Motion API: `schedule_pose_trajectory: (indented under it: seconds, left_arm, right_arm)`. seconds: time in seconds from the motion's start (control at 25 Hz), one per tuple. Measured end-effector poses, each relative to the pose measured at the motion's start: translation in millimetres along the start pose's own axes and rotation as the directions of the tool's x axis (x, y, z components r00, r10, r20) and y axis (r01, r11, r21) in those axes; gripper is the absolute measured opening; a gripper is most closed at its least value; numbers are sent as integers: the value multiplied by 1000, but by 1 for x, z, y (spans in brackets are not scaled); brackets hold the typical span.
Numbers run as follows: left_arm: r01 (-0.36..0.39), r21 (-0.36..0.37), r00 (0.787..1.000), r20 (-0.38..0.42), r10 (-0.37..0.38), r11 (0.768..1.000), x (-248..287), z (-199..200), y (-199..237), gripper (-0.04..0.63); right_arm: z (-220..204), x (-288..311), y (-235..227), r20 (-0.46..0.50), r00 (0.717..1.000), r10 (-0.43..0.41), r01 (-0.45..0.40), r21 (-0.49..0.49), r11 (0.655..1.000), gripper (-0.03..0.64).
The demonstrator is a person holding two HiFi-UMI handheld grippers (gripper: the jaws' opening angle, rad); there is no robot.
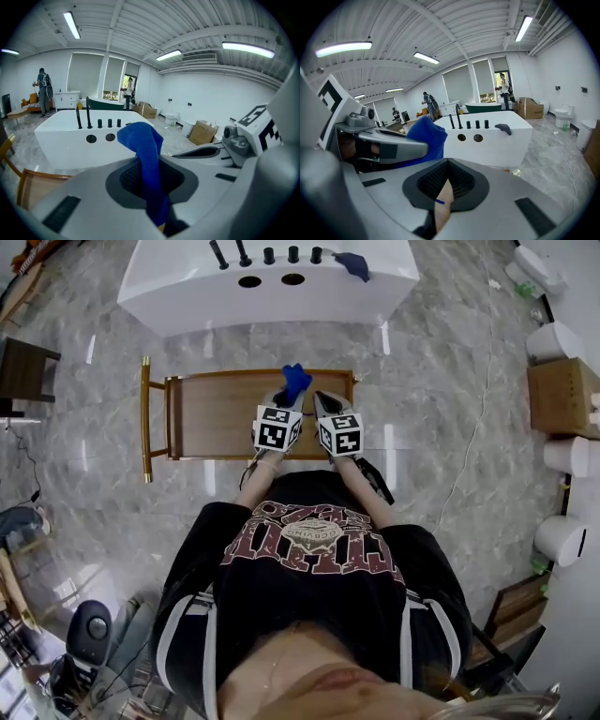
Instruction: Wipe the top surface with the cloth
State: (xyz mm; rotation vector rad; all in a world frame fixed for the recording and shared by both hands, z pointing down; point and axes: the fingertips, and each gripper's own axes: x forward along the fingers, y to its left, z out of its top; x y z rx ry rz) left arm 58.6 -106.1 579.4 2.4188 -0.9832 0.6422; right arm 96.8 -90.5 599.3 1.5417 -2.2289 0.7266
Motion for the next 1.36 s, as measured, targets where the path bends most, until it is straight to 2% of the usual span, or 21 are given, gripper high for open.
schedule_pose_trajectory:
  seconds: [0.48, 1.36]
  left_arm:
    - [2, 40, 1000, 30, -3, 999, -1, 13, -6, 97]
    - [11, 64, 1000, 17, -12, 998, -1, 5, -7, 97]
  right_arm:
    - [20, -5, 3, 43, 999, 4, -3, -5, 1000, 17]
    - [14, -4, 6, 28, 1000, -2, 2, 0, 1000, 17]
